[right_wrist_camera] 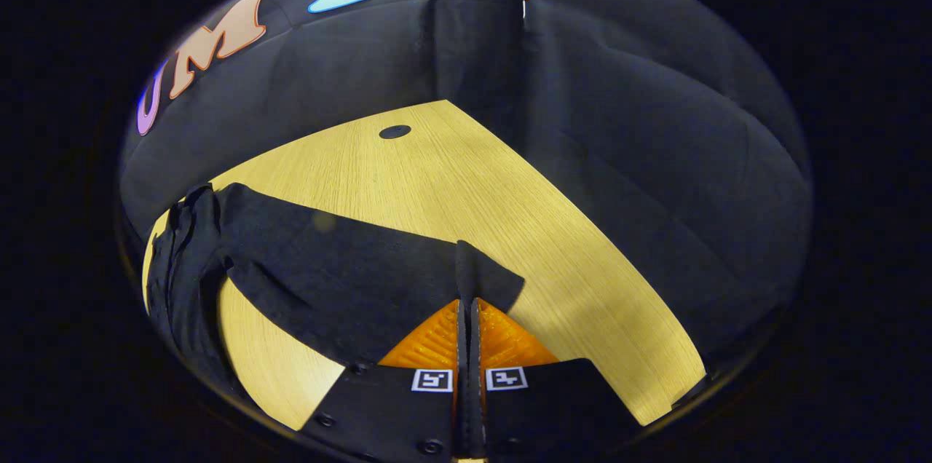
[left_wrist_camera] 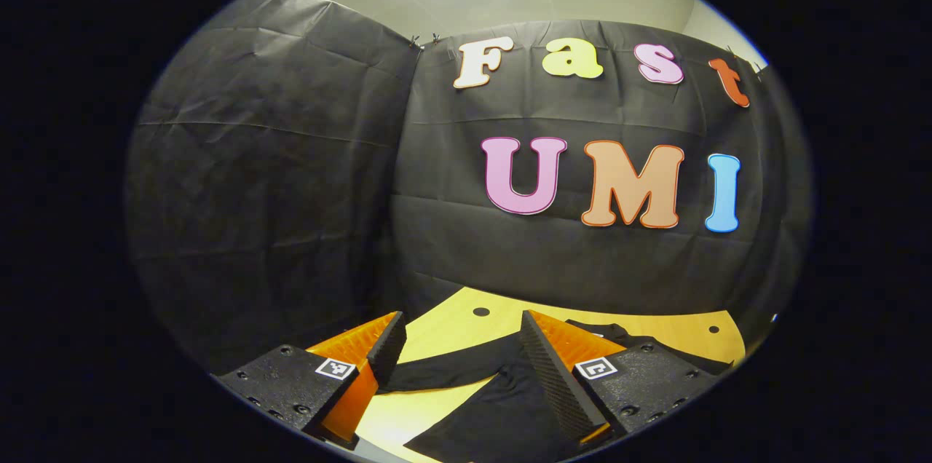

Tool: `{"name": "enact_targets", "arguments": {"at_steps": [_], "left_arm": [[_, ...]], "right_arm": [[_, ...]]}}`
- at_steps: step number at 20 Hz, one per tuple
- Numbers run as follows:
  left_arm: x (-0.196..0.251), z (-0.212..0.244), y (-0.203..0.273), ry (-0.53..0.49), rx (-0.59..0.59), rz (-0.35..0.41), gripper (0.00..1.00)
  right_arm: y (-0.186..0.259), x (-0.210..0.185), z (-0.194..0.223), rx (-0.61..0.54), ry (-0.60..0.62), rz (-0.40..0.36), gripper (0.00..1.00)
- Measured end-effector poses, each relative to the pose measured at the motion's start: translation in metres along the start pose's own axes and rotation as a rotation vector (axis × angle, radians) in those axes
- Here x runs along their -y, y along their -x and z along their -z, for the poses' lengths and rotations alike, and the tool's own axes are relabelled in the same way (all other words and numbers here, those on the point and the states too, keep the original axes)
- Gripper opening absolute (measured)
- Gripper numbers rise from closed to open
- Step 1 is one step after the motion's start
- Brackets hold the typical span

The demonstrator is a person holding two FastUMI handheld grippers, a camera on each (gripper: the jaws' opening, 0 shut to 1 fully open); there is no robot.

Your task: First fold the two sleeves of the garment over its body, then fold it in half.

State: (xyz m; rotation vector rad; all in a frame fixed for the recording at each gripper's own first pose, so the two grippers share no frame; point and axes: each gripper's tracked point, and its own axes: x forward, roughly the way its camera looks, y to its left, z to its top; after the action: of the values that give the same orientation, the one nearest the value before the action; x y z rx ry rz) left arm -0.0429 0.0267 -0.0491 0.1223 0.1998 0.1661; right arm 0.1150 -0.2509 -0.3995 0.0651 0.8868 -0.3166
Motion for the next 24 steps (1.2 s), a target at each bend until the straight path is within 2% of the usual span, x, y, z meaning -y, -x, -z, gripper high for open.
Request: {"name": "enact_targets", "arguments": {"at_steps": [5, 8, 11, 14, 16, 23, 24], "left_arm": [[0.009, 0.01, -0.005, 0.047, -0.008, 0.004, 0.93], [0.012, 0.018, -0.007, 0.098, -0.032, 0.013, 0.93], [0.002, 0.024, -0.009, 0.122, -0.041, 0.014, 0.93], [-0.01, 0.027, -0.018, 0.104, -0.056, 0.036, 0.93], [-0.025, 0.023, -0.029, 0.086, -0.049, 0.047, 0.94], [-0.076, 0.023, -0.059, 0.086, -0.051, 0.074, 0.94], [-0.083, 0.025, -0.062, 0.087, -0.056, 0.072, 0.93]], "right_arm": [[0.006, -0.003, -0.009, -0.048, 0.033, -0.056, 0.0], [0.017, -0.017, -0.043, 0.016, 0.012, -0.085, 0.02], [0.038, -0.046, -0.077, 0.084, 0.062, -0.115, 0.02], [0.069, -0.112, -0.115, 0.173, 0.097, -0.195, 0.0], [0.087, -0.164, -0.128, 0.219, 0.095, -0.25, 0.02], [0.144, -0.342, -0.125, 0.288, 0.061, -0.452, 0.0], [0.151, -0.364, -0.123, 0.296, 0.076, -0.473, 0.02]]}}
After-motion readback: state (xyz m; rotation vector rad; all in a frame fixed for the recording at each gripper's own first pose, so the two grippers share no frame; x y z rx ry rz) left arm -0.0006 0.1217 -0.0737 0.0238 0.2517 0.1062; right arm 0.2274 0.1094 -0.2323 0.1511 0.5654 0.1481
